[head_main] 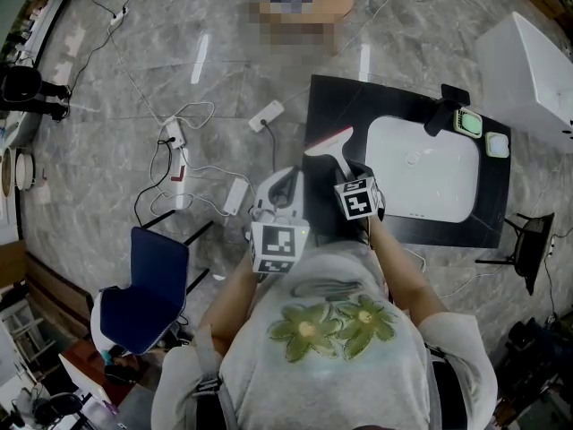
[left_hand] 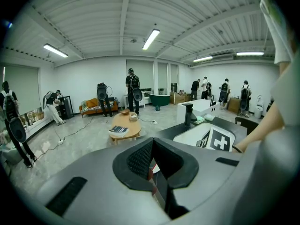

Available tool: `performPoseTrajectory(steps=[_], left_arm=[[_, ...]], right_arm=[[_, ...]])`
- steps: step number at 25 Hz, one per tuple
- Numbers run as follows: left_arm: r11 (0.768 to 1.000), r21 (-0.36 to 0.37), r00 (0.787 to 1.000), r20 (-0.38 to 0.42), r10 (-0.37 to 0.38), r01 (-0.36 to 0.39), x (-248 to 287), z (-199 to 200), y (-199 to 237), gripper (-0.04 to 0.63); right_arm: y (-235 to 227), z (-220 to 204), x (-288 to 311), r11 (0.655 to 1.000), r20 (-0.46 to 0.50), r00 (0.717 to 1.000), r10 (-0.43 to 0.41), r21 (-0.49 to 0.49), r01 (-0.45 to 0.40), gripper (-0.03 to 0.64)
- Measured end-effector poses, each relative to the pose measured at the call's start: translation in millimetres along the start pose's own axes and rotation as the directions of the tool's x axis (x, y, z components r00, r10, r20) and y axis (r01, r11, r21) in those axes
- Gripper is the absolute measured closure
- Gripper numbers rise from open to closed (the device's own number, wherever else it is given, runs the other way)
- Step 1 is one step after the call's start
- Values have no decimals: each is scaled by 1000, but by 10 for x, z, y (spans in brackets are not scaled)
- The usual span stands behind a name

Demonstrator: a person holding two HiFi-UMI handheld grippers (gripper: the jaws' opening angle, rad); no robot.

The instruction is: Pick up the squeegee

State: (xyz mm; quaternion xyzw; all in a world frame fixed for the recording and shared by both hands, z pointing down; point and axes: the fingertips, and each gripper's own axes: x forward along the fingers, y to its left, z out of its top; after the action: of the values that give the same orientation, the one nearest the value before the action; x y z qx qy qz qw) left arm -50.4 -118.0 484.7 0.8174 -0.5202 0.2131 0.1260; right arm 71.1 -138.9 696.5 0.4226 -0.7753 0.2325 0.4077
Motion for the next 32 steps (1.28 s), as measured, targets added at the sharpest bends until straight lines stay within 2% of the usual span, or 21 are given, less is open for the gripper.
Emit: performPoseTrajectory(steps=[9,32], left_arm=[[1000,6,1000,1,-6,6,-8,-3,-35,586],[1000,10,1000,0,2,-2,20,-18,12,586]], right_arm=[[-6,-1,-31,1000,1,1000,2,1,-2,495],[-27,160,-90,1000,72,997,0,-6,0,495]])
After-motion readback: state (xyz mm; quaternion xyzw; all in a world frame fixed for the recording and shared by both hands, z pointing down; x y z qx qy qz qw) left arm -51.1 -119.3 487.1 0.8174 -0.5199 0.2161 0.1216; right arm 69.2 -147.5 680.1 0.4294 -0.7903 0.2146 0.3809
